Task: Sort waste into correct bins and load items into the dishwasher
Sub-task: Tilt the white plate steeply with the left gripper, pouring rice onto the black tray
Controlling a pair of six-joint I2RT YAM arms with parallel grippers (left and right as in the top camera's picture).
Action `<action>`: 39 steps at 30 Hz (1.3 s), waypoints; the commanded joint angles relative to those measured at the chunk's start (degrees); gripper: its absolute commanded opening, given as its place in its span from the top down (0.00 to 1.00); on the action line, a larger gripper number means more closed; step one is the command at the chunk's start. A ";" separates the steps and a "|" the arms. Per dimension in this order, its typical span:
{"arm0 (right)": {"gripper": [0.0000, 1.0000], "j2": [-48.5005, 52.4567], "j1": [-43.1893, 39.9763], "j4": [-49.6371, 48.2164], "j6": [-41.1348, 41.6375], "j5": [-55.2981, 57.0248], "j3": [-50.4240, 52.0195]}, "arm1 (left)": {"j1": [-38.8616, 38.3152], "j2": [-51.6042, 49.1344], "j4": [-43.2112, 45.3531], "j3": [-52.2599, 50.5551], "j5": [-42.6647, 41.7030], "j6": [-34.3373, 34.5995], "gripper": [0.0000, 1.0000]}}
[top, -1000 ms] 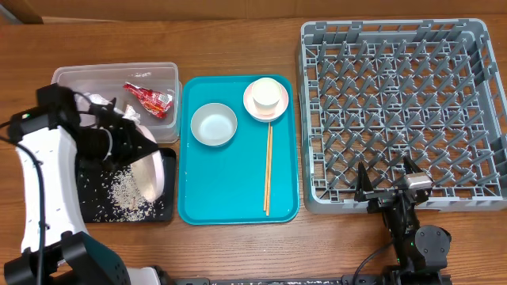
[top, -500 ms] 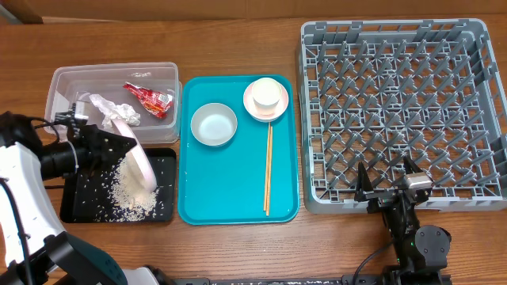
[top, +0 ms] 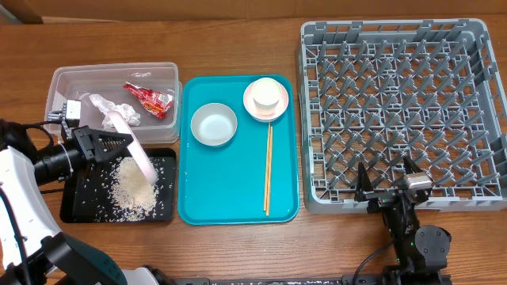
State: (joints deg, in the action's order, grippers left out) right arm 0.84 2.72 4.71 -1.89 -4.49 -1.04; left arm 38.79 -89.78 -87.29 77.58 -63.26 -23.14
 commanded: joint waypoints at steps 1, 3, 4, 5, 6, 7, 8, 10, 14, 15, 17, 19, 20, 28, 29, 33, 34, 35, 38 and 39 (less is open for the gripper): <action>0.00 -0.61 -0.17 -0.28 0.17 -0.11 0.59 | 0.63 1.51 -0.37 0.02 -2.56 -2.86 0.96; 0.01 -0.61 -0.17 -0.28 0.17 -0.11 0.59 | 0.63 1.51 -0.96 0.02 -3.30 -4.24 0.96; 0.00 -0.61 -0.17 -0.28 0.17 -0.11 0.59 | 0.63 1.51 -0.98 0.02 -3.30 -4.39 0.96; 0.00 -0.61 -0.17 -0.28 0.17 -0.11 0.59 | 0.63 1.51 -1.05 0.02 -3.30 -4.39 0.96; 0.00 -0.61 -0.17 -0.28 0.17 -0.11 0.59 | 0.63 1.51 -1.29 0.02 -3.50 -4.59 0.96; 0.00 -0.61 -0.17 -0.28 0.17 -0.11 0.59 | 0.63 1.51 -1.57 0.02 -3.89 -5.22 0.96; 0.01 -0.61 -0.17 -0.28 0.17 -0.11 0.59 | 0.63 1.51 -1.64 0.02 -3.87 -5.22 0.96; 0.00 -0.63 -0.17 -0.28 0.17 -0.11 0.59 | 0.63 1.51 -2.05 0.04 -3.89 -5.20 0.96; 0.00 -0.63 -0.17 -0.28 0.17 -0.11 0.59 | 0.63 1.51 -3.19 0.02 -3.89 -6.47 0.96; 0.00 -0.61 -0.17 -0.28 0.17 -0.11 0.59 | 0.63 1.51 -3.72 0.04 -4.13 -6.56 0.96; 0.00 -0.61 -0.17 -0.28 0.17 -0.11 0.59 | 0.66 1.51 -4.52 0.04 -4.74 -8.63 0.96; 0.00 -0.61 -0.17 -0.28 0.17 -0.11 0.59 | 0.66 1.51 -4.24 0.04 -4.90 -9.31 0.96; 0.00 -0.61 -0.17 -0.28 0.17 -0.11 0.59 | 0.66 1.51 -4.31 0.02 -5.46 -9.31 0.95; 0.00 -0.61 -0.17 -0.28 0.17 -0.11 0.59 | 0.63 1.51 -4.07 0.02 -5.46 -9.68 0.96; 0.01 -0.61 -0.17 -0.28 0.17 -0.11 0.59 | 0.63 1.51 -3.87 0.04 -5.35 -9.62 0.96; 0.00 -0.61 -0.17 -0.28 0.17 -0.11 0.59 | 0.63 1.51 -4.55 0.04 -5.55 -9.49 0.96; 0.00 -0.61 -0.17 -0.28 0.17 -0.11 0.59 | 0.63 1.51 -4.24 0.02 -5.55 -9.46 0.95; 0.00 -0.61 -0.17 -0.28 0.17 -0.11 0.59 | 0.63 1.49 -4.02 0.04 -5.60 -9.44 0.96; 0.00 -0.61 -0.17 -0.28 0.17 -0.09 0.59 | 0.63 1.49 -4.09 0.04 -5.57 -9.44 0.96; 0.00 -0.61 -0.17 -0.28 0.17 -0.11 0.59 | 0.63 1.49 -4.22 0.02 -5.60 -9.46 0.96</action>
State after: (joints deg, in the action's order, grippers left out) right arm 0.84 2.72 4.73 -1.91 -4.49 -1.04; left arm 38.79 -89.76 -91.50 77.58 -67.09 -30.68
